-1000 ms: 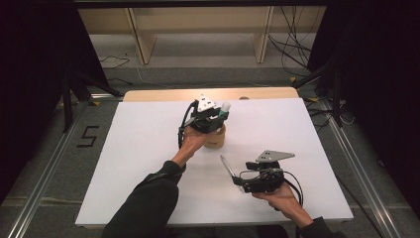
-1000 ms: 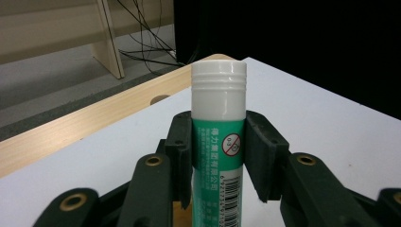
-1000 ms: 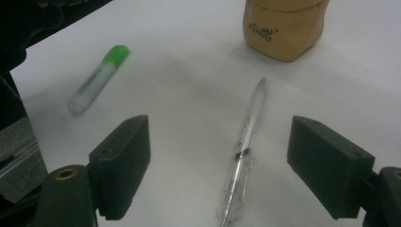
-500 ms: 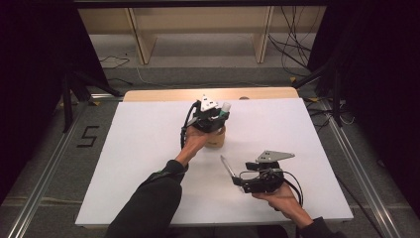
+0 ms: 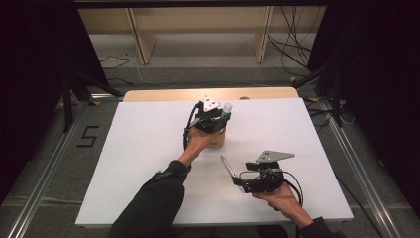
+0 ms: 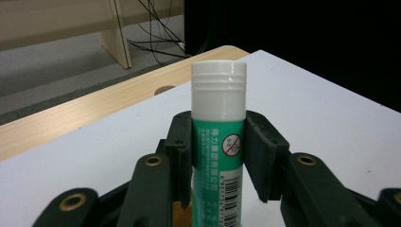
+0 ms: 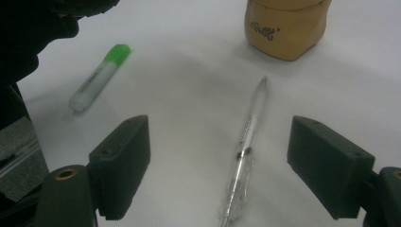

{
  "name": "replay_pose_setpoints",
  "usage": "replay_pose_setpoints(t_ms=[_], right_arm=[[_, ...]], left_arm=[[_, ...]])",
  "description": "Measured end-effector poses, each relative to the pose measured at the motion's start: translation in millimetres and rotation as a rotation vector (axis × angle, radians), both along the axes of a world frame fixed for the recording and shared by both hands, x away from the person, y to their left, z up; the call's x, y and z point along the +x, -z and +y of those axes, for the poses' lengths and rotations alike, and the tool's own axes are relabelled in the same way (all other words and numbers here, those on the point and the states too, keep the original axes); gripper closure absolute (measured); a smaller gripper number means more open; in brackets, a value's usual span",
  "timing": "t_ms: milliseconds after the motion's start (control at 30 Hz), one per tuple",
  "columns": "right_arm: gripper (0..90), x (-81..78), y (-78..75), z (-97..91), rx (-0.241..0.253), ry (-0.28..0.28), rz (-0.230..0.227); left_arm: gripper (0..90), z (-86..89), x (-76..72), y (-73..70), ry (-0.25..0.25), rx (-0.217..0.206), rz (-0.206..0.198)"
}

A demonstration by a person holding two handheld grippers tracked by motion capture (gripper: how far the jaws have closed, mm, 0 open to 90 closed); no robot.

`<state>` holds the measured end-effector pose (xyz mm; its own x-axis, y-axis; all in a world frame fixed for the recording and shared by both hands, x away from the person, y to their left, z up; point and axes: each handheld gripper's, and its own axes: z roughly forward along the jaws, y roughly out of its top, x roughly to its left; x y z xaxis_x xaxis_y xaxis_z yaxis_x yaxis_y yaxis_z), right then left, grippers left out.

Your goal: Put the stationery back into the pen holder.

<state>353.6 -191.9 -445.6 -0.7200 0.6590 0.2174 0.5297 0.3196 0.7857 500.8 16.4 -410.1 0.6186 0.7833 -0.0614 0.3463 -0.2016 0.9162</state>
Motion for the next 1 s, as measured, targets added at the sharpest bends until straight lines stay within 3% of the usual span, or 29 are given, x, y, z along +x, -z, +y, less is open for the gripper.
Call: replay_pose_setpoints(t_ms=[400,767,900,1000], right_arm=[[22.4,-0.4,-0.1,0.5,0.001,-0.006,-0.001],[22.5,-0.4,-0.1,0.6,0.001,-0.007,0.001],[22.5,-0.4,0.2,0.7,-0.001,-0.01,0.001],[22.4,-0.4,0.2,0.8,-0.002,-0.01,0.001]], left_arm=[[64.7,-1.3,0.6,2.0,-0.028,-0.004,0.007],[64.7,-3.4,0.4,5.0,-0.038,0.035,0.026],[64.1,-2.5,1.2,5.8,-0.049,0.058,0.06],[54.1,-1.6,0.3,2.6,-0.05,0.033,0.069]])
